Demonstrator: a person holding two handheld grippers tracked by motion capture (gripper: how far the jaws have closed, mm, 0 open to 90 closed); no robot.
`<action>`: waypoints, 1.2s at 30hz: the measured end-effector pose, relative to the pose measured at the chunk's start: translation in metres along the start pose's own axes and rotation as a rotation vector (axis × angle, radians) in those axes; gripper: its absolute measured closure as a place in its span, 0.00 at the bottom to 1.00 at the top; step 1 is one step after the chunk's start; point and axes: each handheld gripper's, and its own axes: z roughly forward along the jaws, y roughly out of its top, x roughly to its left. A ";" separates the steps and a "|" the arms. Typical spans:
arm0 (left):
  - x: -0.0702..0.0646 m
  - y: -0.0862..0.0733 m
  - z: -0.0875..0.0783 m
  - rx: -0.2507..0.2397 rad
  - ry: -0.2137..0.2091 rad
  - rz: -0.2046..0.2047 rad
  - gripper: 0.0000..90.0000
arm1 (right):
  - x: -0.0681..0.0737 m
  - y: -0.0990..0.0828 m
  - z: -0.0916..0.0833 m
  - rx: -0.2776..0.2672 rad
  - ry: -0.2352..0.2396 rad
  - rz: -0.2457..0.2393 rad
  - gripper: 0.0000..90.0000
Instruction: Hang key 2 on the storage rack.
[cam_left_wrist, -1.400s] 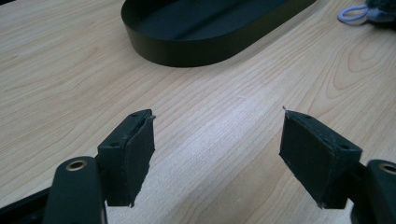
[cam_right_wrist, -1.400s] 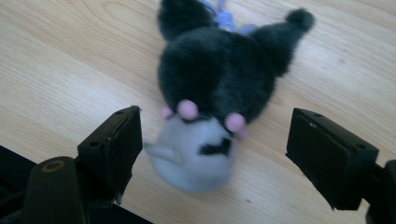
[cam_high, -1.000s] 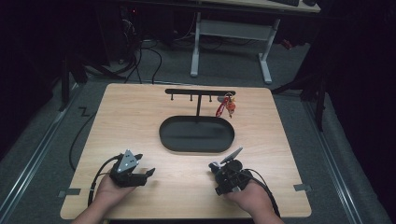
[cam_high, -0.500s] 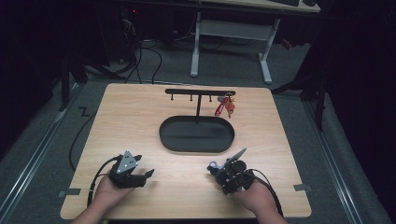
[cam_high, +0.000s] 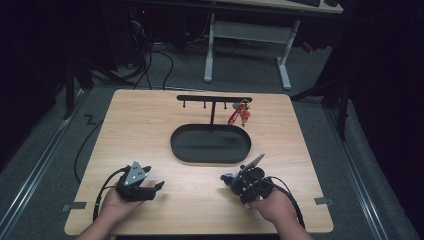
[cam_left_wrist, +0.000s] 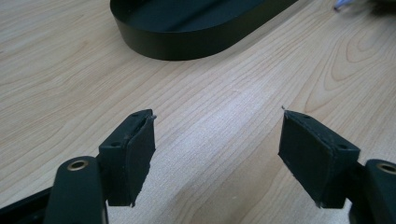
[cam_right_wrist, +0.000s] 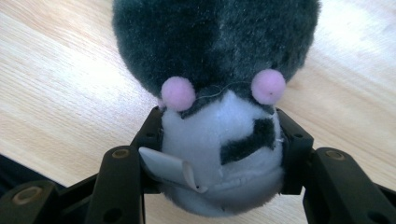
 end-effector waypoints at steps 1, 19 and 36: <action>0.000 0.000 0.000 -0.001 0.001 0.000 0.30 | 0.000 0.000 0.000 0.000 0.000 0.000 0.54; 0.001 0.000 -0.001 -0.005 -0.007 -0.005 0.31 | -0.004 0.024 -0.040 -0.006 0.009 -0.024 0.54; 0.003 0.000 0.000 -0.005 -0.011 -0.007 0.31 | -0.013 0.058 -0.086 -0.040 0.008 -0.013 0.54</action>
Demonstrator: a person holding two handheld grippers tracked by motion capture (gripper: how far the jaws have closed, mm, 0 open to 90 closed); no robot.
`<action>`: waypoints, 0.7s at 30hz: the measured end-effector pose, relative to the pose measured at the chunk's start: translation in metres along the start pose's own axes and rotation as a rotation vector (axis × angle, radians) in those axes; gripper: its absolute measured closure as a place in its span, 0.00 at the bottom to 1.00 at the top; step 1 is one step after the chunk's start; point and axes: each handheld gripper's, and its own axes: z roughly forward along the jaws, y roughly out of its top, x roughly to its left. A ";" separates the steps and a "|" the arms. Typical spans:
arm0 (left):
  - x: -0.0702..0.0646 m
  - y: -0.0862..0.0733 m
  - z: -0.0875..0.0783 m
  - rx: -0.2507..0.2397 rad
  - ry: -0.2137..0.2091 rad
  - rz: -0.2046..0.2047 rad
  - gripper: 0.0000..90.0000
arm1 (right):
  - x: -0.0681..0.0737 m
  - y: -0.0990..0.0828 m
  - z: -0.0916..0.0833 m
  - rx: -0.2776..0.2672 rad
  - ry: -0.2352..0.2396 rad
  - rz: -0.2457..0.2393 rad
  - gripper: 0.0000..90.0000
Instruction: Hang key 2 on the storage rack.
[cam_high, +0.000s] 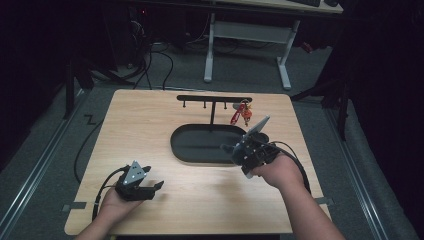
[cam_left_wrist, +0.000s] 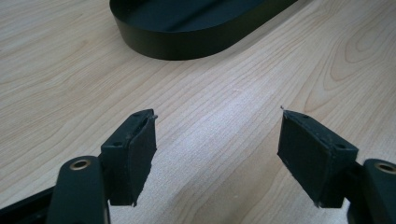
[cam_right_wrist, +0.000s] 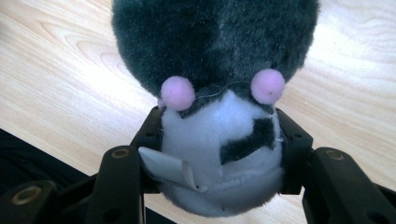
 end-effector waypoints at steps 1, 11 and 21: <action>0.000 0.000 0.000 0.000 0.000 0.000 0.31 | 0.000 0.003 -0.003 0.003 -0.003 0.004 0.54; 0.001 0.000 0.000 0.000 -0.002 0.001 0.32 | 0.001 0.023 -0.016 0.001 -0.010 -0.009 0.54; 0.001 0.000 0.000 0.007 -0.003 0.003 0.32 | 0.000 0.041 -0.033 -0.020 -0.013 -0.011 0.54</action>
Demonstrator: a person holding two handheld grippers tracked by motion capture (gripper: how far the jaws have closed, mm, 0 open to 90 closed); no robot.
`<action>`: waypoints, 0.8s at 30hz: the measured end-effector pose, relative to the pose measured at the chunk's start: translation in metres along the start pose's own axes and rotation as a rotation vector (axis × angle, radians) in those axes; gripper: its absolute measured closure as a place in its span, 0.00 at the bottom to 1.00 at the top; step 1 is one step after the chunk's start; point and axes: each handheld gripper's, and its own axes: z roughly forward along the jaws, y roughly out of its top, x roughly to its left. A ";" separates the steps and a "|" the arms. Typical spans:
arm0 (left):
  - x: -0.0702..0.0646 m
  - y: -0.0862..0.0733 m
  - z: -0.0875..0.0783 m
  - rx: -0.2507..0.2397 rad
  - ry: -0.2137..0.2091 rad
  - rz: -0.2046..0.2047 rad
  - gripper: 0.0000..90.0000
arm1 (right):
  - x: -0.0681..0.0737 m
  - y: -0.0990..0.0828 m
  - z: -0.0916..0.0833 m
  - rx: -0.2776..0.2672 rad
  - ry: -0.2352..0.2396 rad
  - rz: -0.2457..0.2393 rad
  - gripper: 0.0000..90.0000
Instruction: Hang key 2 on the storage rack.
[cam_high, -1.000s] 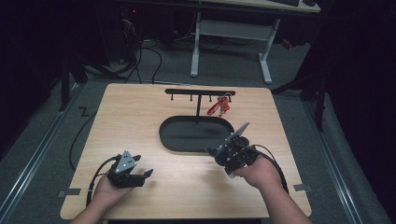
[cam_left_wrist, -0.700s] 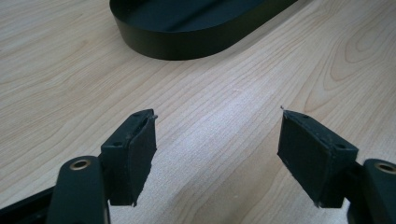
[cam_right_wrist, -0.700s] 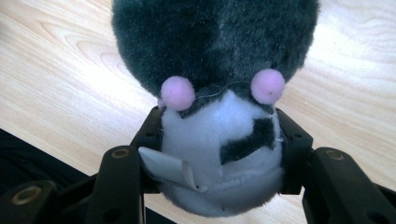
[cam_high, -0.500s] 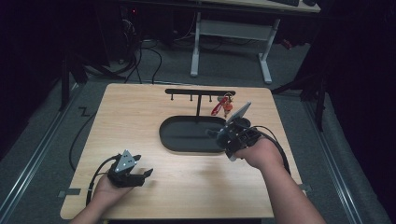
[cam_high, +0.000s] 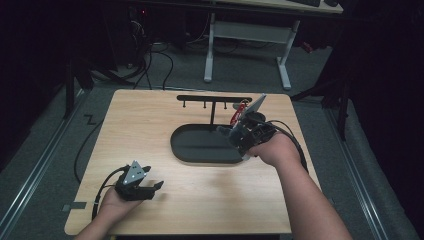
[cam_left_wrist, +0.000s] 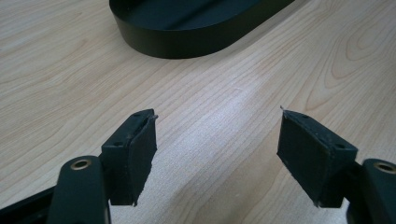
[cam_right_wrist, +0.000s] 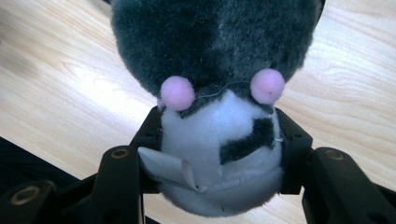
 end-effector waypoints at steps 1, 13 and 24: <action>0.000 0.000 0.000 0.001 -0.001 0.000 0.32 | 0.000 0.003 -0.003 -0.004 -0.002 0.000 0.54; 0.001 0.000 0.001 0.011 -0.007 0.003 0.32 | 0.001 0.025 -0.015 -0.014 -0.011 -0.010 0.54; 0.001 0.000 0.001 0.012 -0.004 0.010 0.32 | 0.000 0.045 -0.023 -0.051 -0.027 0.000 0.54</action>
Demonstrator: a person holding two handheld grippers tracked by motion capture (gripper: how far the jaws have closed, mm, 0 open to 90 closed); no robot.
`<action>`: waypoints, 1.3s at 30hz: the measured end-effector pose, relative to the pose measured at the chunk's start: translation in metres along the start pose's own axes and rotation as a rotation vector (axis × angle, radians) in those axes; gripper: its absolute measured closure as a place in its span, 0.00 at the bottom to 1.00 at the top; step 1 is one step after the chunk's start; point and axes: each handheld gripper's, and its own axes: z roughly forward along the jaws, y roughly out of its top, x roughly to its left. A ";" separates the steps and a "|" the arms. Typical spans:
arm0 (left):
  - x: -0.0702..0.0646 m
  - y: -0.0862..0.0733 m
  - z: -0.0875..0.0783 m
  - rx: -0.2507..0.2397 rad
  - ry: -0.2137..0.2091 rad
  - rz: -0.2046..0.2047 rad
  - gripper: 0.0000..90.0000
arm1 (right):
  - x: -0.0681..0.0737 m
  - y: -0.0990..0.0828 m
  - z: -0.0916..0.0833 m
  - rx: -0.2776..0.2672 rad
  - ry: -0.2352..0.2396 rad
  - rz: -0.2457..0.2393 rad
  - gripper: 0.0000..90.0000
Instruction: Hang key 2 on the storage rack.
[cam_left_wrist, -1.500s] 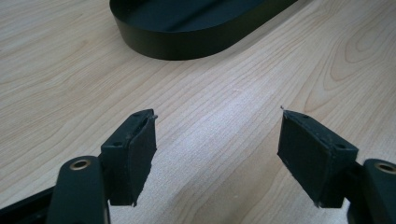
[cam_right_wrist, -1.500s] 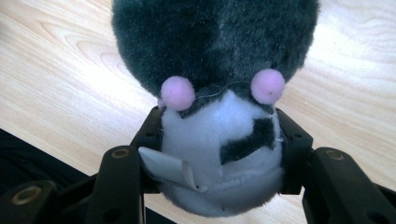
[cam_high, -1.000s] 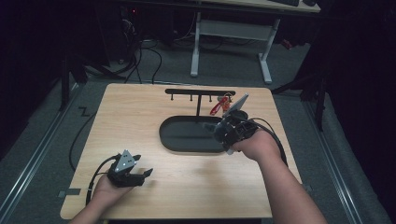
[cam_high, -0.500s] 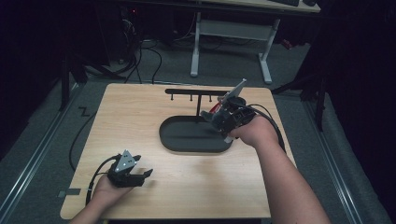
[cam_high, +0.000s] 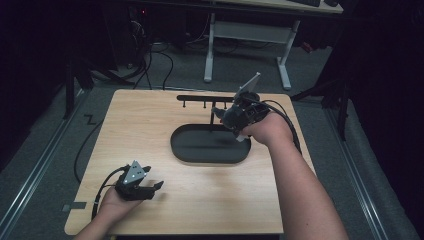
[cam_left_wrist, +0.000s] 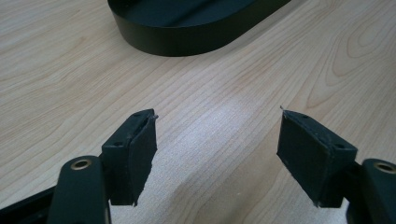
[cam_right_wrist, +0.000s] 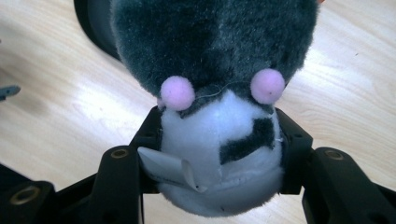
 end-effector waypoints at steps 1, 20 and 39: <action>0.000 0.000 0.000 0.001 0.000 0.001 0.32 | -0.001 0.003 0.000 -0.005 -0.010 0.007 0.54; -0.001 0.000 0.000 -0.004 -0.013 0.002 0.32 | -0.010 0.001 0.035 0.027 -0.028 0.038 0.54; 0.000 0.000 0.000 -0.004 -0.014 0.005 0.32 | -0.013 0.005 0.072 0.003 0.008 0.072 0.38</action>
